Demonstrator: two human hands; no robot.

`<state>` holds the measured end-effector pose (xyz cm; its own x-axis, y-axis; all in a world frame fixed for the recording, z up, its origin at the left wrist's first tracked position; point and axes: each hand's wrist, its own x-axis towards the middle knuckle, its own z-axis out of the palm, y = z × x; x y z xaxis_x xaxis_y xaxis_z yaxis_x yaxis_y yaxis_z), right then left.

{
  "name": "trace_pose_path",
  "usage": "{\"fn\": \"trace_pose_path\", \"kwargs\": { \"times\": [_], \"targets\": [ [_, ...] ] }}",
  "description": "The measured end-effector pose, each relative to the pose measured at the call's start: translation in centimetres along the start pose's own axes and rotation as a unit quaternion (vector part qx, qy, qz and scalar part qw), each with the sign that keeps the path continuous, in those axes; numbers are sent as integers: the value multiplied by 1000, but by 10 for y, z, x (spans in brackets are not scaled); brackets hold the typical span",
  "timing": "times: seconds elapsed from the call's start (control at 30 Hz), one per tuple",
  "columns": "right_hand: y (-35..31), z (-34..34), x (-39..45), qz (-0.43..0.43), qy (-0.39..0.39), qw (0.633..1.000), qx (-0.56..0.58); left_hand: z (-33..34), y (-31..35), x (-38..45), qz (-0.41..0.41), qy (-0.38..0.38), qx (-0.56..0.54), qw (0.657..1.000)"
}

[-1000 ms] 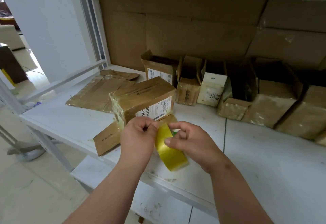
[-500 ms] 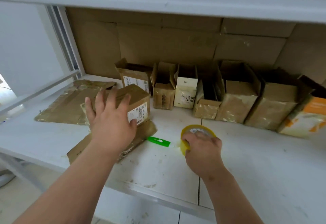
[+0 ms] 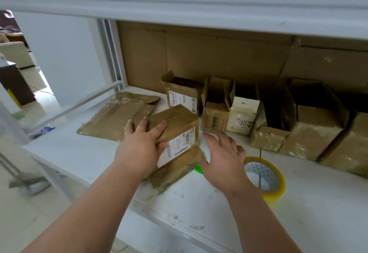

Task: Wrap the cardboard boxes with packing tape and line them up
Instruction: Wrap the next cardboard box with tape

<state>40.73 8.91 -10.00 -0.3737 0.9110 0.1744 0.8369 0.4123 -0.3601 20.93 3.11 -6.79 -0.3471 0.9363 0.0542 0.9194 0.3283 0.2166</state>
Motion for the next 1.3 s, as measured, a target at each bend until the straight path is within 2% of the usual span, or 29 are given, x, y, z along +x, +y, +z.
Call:
{"fn": "trace_pose_path", "kwargs": {
  "times": [0.17, 0.23, 0.3, 0.4, 0.5, 0.57, 0.63, 0.7, 0.8, 0.83, 0.87, 0.97, 1.03, 1.13, 1.2, 1.3],
  "targets": [
    [-14, 1, 21, 50, 10, 994, 100, -18, -13, -6, 8, 50, -57, 997],
    [-16, 3, 27, 64, -15, 989, 135, -31, -20, -7, 0, 99, -114, 989],
    [-18, 4, 29, 54, -33, 979, 195, -43, -30, -9, -17, 150, -213, 965],
    [-28, 1, 26, 48, 3, 927, 373, -51, -49, -13, -45, 160, -393, 904],
    [-40, -3, 24, 54, 55, 851, 520, -51, -57, -19, -70, 122, -580, 802],
    [-47, -2, 21, 52, 24, 807, 588, -50, -55, -25, -95, 88, -650, 749],
    [-53, 0, 17, 43, -20, 778, 627, -43, -54, -32, -107, 40, -687, 717],
    [-59, 3, 9, 43, -28, 766, 641, -34, -56, -38, -137, -4, -719, 682],
    [-56, 5, -4, 101, -6, 821, 562, -23, -63, -47, -189, -52, -752, 630],
    [-52, 6, -10, 117, -22, 824, 554, -20, -64, -50, -198, -70, -762, 613],
    [-50, 7, -17, 121, -51, 810, 572, -18, -65, -53, -206, -89, -770, 597],
    [-45, 8, -41, 106, -164, 695, 692, -13, -66, -62, -234, -142, -785, 555],
    [-45, 5, -60, 69, -175, 653, 733, -5, -65, -64, -234, -183, -773, 561],
    [-39, 1, -83, 26, -171, 636, 752, 2, -57, -70, -204, -230, -751, 584],
    [-32, -4, -97, 14, -165, 664, 729, 5, -45, -76, -187, -255, -734, 601],
    [-29, -13, -117, 13, -104, 761, 640, 10, -21, -85, -151, -260, -699, 649]
  ]
}}
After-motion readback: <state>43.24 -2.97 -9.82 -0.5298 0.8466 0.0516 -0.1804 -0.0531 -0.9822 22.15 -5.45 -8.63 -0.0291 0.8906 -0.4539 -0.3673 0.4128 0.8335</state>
